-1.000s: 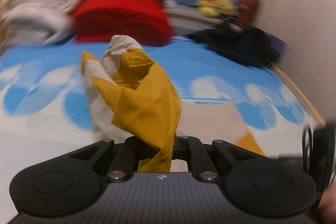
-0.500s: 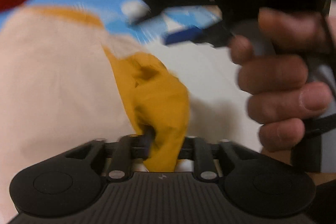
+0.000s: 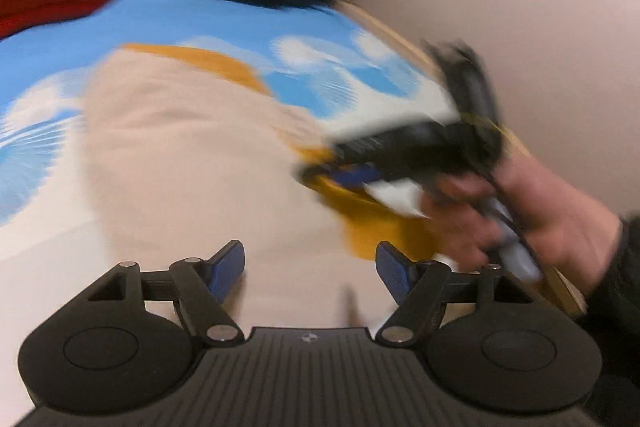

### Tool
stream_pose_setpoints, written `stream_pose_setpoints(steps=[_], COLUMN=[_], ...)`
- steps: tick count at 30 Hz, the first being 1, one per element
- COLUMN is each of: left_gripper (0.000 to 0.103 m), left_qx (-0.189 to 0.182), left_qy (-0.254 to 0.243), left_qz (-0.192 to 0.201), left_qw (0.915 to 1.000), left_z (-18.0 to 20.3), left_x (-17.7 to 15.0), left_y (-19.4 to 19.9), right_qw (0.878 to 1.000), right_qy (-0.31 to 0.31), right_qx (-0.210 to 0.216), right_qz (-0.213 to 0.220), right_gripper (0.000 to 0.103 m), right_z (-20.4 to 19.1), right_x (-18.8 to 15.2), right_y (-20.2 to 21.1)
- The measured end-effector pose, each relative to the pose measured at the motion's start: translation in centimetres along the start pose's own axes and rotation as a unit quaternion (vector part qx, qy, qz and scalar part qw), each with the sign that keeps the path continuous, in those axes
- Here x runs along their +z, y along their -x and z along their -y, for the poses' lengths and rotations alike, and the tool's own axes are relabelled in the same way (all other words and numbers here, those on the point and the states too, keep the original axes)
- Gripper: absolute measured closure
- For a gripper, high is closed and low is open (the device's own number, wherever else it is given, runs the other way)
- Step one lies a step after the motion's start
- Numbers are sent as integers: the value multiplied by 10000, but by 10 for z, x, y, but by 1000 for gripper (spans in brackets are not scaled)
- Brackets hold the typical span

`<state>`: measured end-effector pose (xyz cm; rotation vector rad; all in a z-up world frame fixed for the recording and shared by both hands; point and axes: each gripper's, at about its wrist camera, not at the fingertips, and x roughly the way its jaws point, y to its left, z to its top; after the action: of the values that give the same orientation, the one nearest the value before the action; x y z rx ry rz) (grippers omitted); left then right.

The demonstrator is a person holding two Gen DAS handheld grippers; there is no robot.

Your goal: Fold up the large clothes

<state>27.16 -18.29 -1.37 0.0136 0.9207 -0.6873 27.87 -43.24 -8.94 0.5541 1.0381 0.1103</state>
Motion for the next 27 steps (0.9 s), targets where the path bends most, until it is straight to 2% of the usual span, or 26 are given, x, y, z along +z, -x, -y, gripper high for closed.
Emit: stream_pose_setpoints(steps=[1,2,3,4,5,7,10,11,13,15,18,20,22,24,26,27], left_gripper=[26,26,26,26,24,23,22,22,22,22,20,20,20,19,17,17], left_qx=[228,459,617,744,855,993,966,884,692,754,730,718,594,364,276,240], left_qy=[157,306,425,532,617,709,910,1007,1090,933,770,705,748,844,1279,1672], left_qz=[49,81,81,67,28,-85,-206,-237,-429,-852,-1360,-1446,-1514,-1286,-900,-643], left_qw=[9996,9984,9972,9958,9944,9925,9909,9907,9907,9891,9850,9844,9838,9874,9873,9835], left_z=[-12,-22,-32,-39,-45,-58,-61,-66,-67,-67,-64,-67,-74,-83,-97,-112], left_x=[1,1,2,4,5,11,14,12,8,-2,-23,-31,-23,-9,2,8], left_y=[3,4,5,3,-1,-8,-19,-17,-25,-36,-64,-67,-66,-57,-51,-50], right_qw=[9999,9994,9989,9987,9989,9985,9902,9874,9871,9896,9919,9917,9907,9892,9875,9871], right_qy=[117,269,363,407,362,247,26,-6,-76,-253,-307,-251,-239,-200,-270,-323], right_qx=[-70,-219,-279,-280,-232,-77,249,-20,-588,-1006,-1110,-1177,-1251,-1352,-1423,-1422], right_qz=[-27,-12,25,80,165,488,1375,1584,1488,993,528,451,475,529,628,655], right_gripper=[49,54,65,97,99,101,101,101,101,101,101,100,98,95,78,74], right_z=[-6,-12,-15,-16,-15,-11,0,7,20,38,54,53,51,49,51,53], right_x=[-2,-4,-4,-4,-4,-1,1,1,0,-1,-4,-3,-1,-1,-1,-3], right_y=[-3,-4,-4,-1,4,24,73,84,78,55,26,18,17,15,18,22])
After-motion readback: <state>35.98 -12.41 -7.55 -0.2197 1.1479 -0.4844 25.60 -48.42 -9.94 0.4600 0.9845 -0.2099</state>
